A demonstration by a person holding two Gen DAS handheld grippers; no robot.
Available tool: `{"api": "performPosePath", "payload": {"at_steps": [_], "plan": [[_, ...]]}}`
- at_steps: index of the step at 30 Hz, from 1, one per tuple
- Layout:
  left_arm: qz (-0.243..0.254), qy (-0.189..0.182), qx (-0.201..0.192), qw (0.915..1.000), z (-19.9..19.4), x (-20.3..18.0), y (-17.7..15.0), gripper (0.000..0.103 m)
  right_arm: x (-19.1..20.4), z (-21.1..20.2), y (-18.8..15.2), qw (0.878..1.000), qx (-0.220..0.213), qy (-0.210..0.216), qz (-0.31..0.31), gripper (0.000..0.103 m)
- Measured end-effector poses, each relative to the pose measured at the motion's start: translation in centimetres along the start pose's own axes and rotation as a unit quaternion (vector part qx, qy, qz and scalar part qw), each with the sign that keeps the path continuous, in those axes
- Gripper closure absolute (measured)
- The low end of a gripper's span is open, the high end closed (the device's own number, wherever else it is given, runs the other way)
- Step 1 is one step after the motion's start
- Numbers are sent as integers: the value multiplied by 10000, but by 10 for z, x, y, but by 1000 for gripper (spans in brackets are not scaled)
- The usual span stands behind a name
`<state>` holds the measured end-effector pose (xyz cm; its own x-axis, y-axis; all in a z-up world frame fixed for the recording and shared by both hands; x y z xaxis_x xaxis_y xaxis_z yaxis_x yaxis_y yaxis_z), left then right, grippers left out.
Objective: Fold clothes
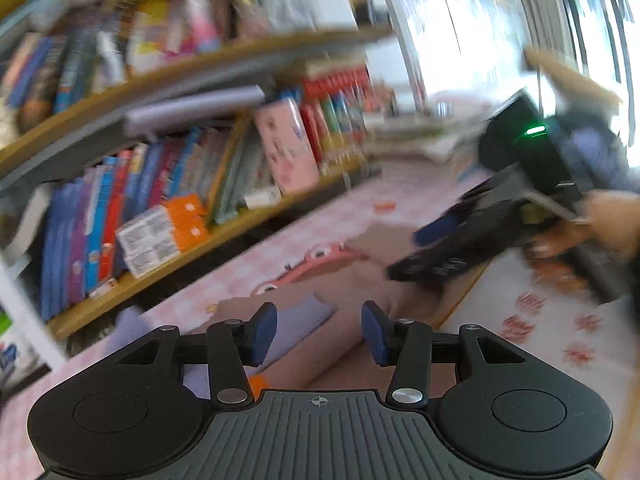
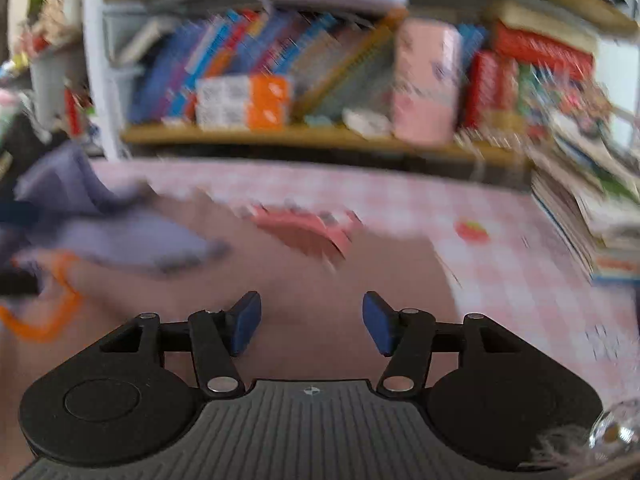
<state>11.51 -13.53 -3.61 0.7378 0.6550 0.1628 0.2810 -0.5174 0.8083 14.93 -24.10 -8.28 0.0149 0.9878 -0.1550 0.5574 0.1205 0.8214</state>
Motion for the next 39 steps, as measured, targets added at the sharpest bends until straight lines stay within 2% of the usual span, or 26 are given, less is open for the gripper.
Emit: {"api": "performPosePath", "payload": {"at_steps": [2,3,4,10,12,15,16,19,24,29,30,32,35,37,39], "plan": [[-143,3,346,9993,27,8,0,58,-15,6,-15,9997,100,-191,-113,51],[-184,22,459,9988,37,12,1,58,-18,8,-15,9995,98,-281,-110,60],[-202,54,528,9984,43,15,3,58,-22,9,-15,9992,93,-372,-103,63],[60,200,1110,9936,82,11,1,60,-36,13,-15,9971,14,-763,-70,67],[47,244,1174,9928,87,13,0,61,-39,13,-15,9961,-44,-884,-50,67],[-107,94,1225,9924,91,14,-2,76,-45,11,-15,9940,-134,-1083,-27,67],[-143,63,1231,9923,90,14,-2,77,-45,11,-16,9940,-135,-1082,-24,68],[-217,71,1243,9920,86,12,-2,78,-46,12,-16,9941,-141,-1076,-13,69],[182,176,1308,9911,76,-2,-3,77,-44,14,-17,9945,-128,-1042,3,69],[154,249,1340,9905,87,5,-5,80,-39,17,-19,9953,-60,-965,-62,69],[111,269,1304,9910,87,8,-5,80,-39,17,-19,9953,-61,-962,-53,69],[-50,239,1156,9930,83,16,-3,97,-39,17,-19,9954,-66,-960,-40,69],[-398,288,826,9954,70,35,2,99,-40,16,-19,9954,-71,-957,-18,69],[-988,557,277,9932,28,80,10,99,-41,16,-19,9955,-62,-948,26,69],[-1395,1032,-105,9848,-22,127,8,99,-42,17,-19,9955,-57,-948,45,69]]}}
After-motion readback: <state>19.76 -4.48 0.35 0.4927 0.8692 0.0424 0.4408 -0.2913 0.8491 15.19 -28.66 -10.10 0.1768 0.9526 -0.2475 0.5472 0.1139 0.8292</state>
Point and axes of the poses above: each gripper's, at about its wrist camera, not at the fingertips, and z roughly the way its jaws point, x to its left, y to its top, the point moved 8 cm from there along z, roughly the way its jaws point, and after that the axes turned 15 degrees about -y, right-handed, at the moved point
